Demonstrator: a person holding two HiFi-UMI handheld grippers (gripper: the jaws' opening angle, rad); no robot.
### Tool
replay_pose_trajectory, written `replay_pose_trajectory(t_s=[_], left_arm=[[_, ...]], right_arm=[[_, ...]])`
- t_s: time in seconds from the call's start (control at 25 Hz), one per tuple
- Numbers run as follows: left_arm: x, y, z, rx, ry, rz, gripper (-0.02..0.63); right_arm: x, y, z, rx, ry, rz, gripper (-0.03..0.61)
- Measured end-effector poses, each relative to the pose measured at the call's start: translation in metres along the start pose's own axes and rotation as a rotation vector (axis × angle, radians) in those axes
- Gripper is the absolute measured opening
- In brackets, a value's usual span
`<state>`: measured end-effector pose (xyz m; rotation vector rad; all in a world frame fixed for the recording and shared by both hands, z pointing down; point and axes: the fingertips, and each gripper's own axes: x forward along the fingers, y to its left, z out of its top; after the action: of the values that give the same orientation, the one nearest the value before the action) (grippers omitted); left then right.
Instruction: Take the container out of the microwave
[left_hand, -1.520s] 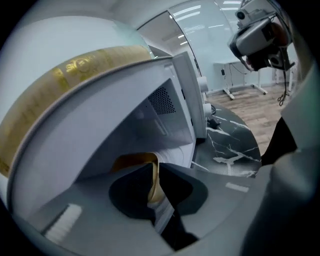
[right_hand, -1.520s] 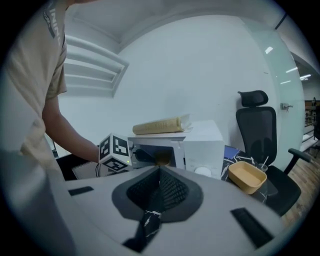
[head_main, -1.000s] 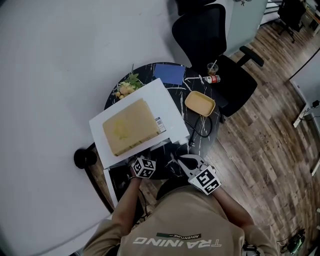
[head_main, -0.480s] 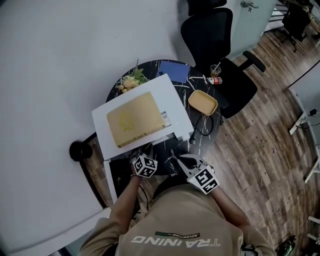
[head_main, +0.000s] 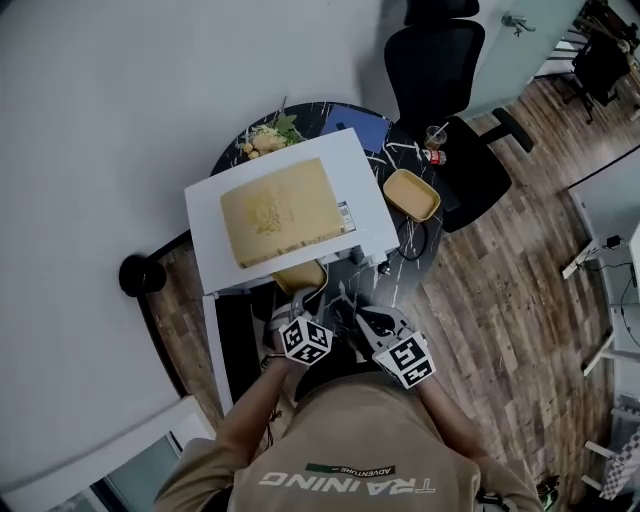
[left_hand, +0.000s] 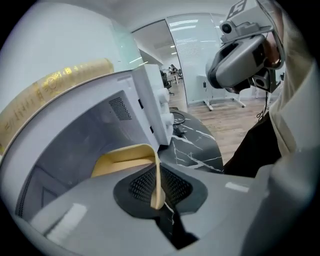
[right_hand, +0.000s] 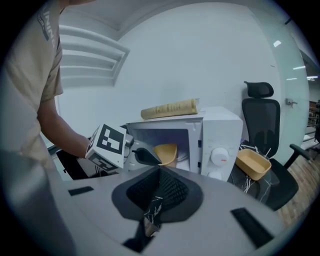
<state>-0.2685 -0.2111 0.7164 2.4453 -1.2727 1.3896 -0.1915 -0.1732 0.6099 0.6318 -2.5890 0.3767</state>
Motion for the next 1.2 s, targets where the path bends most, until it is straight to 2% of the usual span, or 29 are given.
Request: replay_pose_trajectory(t_s=[0.16, 0.32, 0.56, 0.88, 1.08, 1.2], left_arm=[[-0.003, -0.022, 0.007, 0.01, -0.023, -0.003, 0.028], [-0.012, -0.047, 0.012, -0.012, 0.001, 0.002, 0.028], [-0.025, -0.074, 0.03, -0.067, 0.077, 0.059, 0.028], [-0.032, -0.122, 0.05, -0.14, 0.198, 0.138, 0.028], [-0.051, -0.162, 0.043, -0.22, 0.267, 0.181, 0.028], [-0.058, -0.177, 0.044, -0.247, 0.279, 0.195, 0.028]], right_arm=[[-0.002, 0.006, -0.015, -0.003, 0.024, 0.024, 0.008], [-0.009, 0.007, -0.014, -0.032, 0.01, 0.081, 0.008], [-0.037, 0.004, -0.023, -0.169, 0.035, 0.203, 0.008], [-0.066, -0.008, -0.052, -0.177, -0.008, 0.372, 0.008], [-0.082, 0.006, -0.07, -0.217, 0.013, 0.482, 0.008], [-0.091, 0.016, -0.08, -0.227, 0.032, 0.526, 0.008]])
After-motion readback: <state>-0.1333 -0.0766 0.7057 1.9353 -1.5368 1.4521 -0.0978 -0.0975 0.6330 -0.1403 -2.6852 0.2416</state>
